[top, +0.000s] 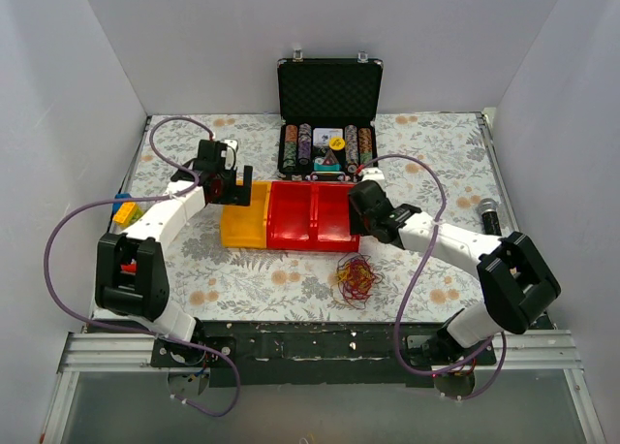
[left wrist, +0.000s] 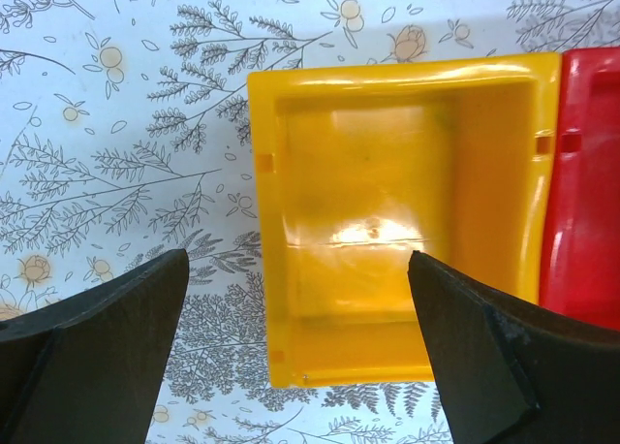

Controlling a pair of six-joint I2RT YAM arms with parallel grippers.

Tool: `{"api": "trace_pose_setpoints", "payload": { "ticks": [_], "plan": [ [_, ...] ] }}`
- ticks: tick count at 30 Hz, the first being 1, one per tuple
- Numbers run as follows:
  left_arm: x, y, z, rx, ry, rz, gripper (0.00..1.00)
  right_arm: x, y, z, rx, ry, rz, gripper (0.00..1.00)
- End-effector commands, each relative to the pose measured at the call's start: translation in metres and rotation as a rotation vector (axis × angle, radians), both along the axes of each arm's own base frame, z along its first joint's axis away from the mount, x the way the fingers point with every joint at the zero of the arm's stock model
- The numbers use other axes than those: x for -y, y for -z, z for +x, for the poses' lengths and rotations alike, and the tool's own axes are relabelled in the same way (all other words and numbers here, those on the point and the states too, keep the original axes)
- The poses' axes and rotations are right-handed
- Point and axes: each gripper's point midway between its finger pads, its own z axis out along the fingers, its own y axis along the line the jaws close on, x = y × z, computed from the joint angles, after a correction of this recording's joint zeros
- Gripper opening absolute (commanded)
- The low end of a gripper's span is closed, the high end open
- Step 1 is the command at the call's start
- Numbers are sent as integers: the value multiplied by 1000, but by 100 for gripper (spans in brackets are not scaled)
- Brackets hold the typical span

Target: Untangle the cables

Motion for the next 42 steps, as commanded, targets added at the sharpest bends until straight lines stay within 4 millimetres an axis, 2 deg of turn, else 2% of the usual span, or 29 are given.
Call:
{"api": "trace_pose_setpoints", "payload": {
  "ticks": [1,4,7,11,13,14,17,20,22,25,27,31,34,37,42],
  "plan": [
    [-5,-23,3,98,8,5,96,7,-12,7,38,-22,-20,59],
    [4,-27,-5,88,45,-36,96,6,-20,7,29,-8,-12,73],
    [20,-49,-13,110,118,-112,98,12,-38,-3,52,34,51,79],
    [46,-80,-39,134,273,-232,98,13,-55,-36,94,21,204,81],
    [58,-87,-55,138,347,-282,98,7,-46,-57,63,-15,280,79],
    [64,-89,-61,138,385,-299,98,7,-35,-69,28,-27,294,78],
    [77,-85,-82,93,475,-319,98,3,-1,-100,-75,-68,304,76],
    [88,-79,-98,56,548,-334,98,-12,14,-119,-119,-118,362,73],
    [97,-78,-108,49,592,-331,98,-29,13,-129,-129,-179,410,69],
    [109,-80,-118,53,635,-331,98,-66,0,-143,-131,-310,471,61],
    [117,-78,-123,39,660,-326,98,-87,-11,-154,-126,-383,479,60],
    [135,-68,-140,-23,724,-328,98,-107,-24,-161,-98,-429,454,59],
    [147,-63,-153,-45,783,-343,98,-105,-27,-156,-81,-406,447,60],
    [155,-53,-168,-90,846,-358,98,-91,-22,-158,-82,-381,419,64],
    [165,-32,-196,-187,925,-377,97,-67,-16,-162,-65,-347,420,62]
  ]
}}
